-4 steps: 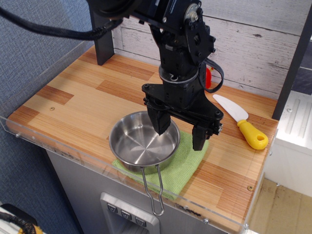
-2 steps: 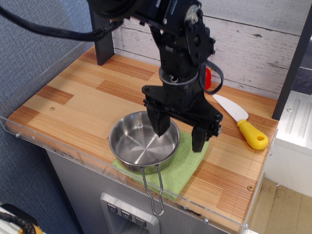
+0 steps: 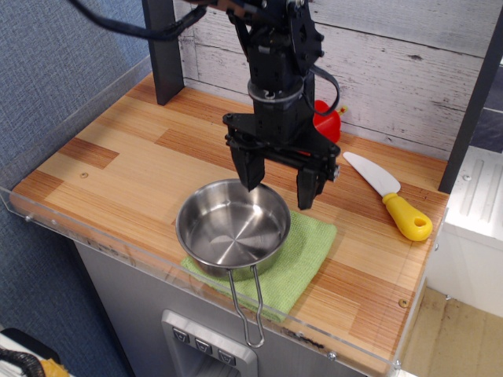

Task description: Place the capsicum on the left edge of the table.

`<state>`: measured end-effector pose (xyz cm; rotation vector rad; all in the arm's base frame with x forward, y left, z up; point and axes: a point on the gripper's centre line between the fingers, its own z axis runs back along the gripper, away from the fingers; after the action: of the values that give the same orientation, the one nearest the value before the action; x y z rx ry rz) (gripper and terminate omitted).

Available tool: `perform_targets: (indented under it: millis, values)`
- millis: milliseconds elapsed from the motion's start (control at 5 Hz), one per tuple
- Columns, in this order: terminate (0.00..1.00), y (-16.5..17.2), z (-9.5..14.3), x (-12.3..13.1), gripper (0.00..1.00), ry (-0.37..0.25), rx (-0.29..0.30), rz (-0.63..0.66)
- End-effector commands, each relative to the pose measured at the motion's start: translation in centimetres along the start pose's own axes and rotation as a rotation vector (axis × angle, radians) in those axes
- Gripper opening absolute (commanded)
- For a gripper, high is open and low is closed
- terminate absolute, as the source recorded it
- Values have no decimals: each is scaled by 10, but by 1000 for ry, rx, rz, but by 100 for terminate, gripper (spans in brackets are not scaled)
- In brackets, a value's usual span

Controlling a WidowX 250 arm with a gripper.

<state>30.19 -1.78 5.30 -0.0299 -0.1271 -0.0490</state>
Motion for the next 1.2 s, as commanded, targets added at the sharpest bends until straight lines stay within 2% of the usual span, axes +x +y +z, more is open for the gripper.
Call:
perform_targets:
  millis: [0, 200, 400, 600, 1000]
  values:
    - [0, 22, 11, 39, 100, -68, -14, -18]
    - [0, 23, 10, 54, 100, -83, -10, -52]
    - [0, 25, 7, 73, 100, -114, -52, -79]
    - [0, 24, 5, 89, 100, -124, -48, -122]
    - [0, 23, -13, 108, 100, -102, -34, -200]
